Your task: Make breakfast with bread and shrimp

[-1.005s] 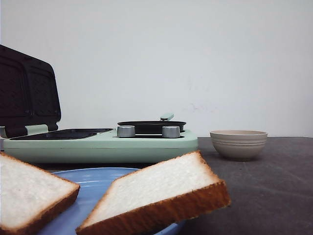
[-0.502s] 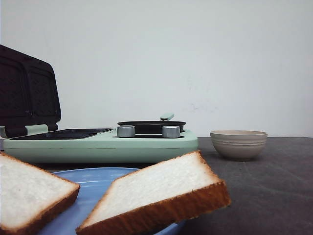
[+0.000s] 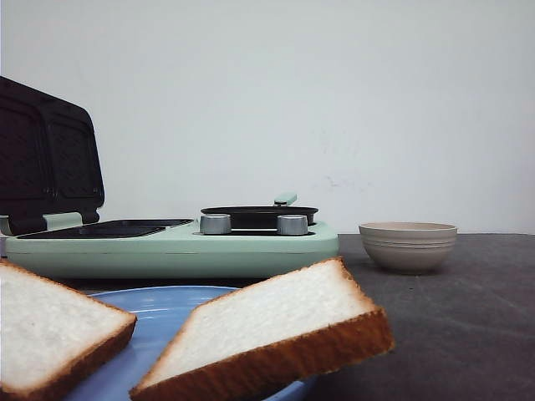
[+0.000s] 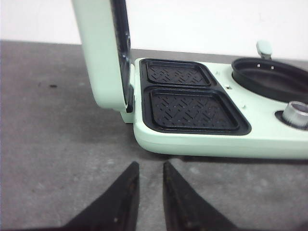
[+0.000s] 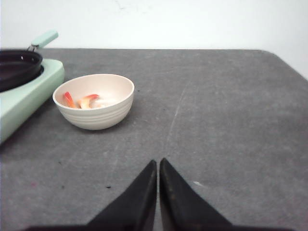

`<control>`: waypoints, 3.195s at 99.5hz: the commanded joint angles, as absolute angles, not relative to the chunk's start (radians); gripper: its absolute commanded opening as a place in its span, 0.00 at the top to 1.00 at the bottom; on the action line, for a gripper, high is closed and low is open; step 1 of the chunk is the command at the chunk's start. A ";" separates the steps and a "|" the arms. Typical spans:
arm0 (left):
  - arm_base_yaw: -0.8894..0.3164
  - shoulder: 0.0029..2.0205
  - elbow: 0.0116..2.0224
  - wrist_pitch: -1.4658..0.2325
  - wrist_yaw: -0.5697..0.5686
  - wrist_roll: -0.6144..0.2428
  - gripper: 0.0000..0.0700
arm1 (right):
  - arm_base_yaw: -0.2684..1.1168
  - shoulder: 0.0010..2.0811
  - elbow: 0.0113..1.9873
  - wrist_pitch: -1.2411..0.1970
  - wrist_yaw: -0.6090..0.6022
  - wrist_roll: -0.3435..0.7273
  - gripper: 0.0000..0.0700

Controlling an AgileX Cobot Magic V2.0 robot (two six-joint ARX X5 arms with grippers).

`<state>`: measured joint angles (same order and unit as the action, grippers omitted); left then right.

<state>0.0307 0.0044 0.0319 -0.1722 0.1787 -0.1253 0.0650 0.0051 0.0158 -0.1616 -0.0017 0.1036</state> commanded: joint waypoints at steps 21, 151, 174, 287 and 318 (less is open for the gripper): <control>0.031 0.004 0.058 -0.154 0.227 -0.501 0.99 | 0.066 0.005 0.049 -0.194 -0.034 0.337 1.00; 0.031 0.630 0.639 -0.823 0.550 -0.321 0.83 | 0.070 0.633 0.543 -0.349 -0.581 0.381 0.91; 0.031 0.744 0.639 -0.973 0.612 -0.253 0.51 | 0.070 0.633 0.543 -0.353 -0.611 0.381 0.51; -0.183 1.195 0.639 -0.895 0.604 -0.183 0.50 | 0.070 0.633 0.543 -0.352 -0.613 0.381 0.51; -0.227 1.275 0.639 -0.856 0.630 -0.164 0.53 | 0.070 0.633 0.543 -0.353 -0.613 0.381 0.51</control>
<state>-0.2180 1.2579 0.6239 -0.8623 0.6209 -0.1780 0.0662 0.6273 0.5297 -0.3584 -0.6094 0.3904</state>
